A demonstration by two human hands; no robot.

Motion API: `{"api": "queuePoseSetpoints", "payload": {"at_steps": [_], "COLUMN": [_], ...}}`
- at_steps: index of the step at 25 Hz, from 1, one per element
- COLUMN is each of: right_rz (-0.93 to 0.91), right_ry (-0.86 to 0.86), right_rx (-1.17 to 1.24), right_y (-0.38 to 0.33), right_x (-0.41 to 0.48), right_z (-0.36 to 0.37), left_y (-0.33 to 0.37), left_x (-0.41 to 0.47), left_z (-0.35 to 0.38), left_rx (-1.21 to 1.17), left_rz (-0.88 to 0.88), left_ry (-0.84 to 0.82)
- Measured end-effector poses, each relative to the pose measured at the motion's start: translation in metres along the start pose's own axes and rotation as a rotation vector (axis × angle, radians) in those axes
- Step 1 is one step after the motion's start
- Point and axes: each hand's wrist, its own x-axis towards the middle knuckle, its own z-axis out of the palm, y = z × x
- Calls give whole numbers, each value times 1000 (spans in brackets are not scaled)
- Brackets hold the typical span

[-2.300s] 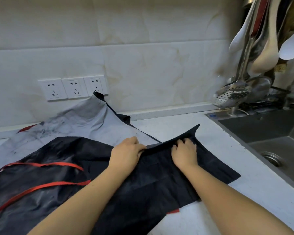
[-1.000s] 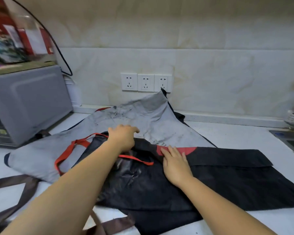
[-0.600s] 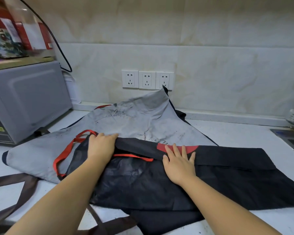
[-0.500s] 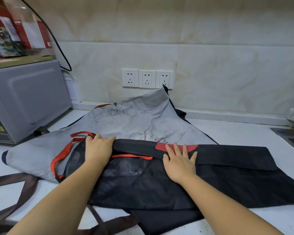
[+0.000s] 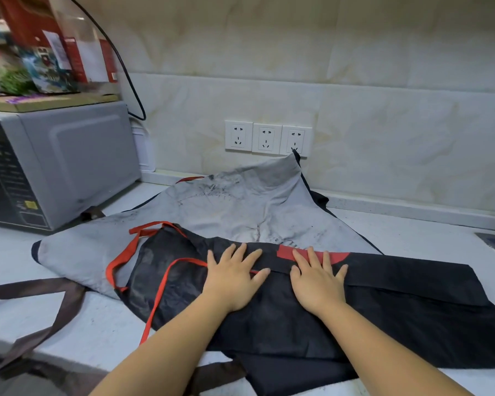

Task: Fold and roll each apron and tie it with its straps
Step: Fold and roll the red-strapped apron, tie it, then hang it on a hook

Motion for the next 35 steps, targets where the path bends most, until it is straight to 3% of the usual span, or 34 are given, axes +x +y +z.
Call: {"api": "queuePoseSetpoints", "payload": {"at_steps": [5, 10, 15, 28, 30, 32, 35], "right_rz": [-16, -166, -340, -353, -384, -440, -515], "right_ry": [62, 280, -5, 50, -81, -290, -392], "right_rx": [39, 314, 152, 265, 321, 216, -3], "right_y": [4, 6, 6, 10, 10, 9, 4], "right_x": [2, -20, -46, -59, -68, -77, -85], "right_z": [4, -1, -5, -2, -17, -35, -51], "left_y": [-1, -5, 0, -3, -4, -4, 5], "left_x": [0, -4, -7, -9, -8, -9, -14], "left_z": [0, 2, -1, 2, 1, -3, -17], "left_rx": [-74, -109, -42, -180, -187, -149, -132], "left_rz": [8, 37, 133, 145, 177, 229, 321], "left_ry": [131, 219, 227, 372, 412, 397, 209]}}
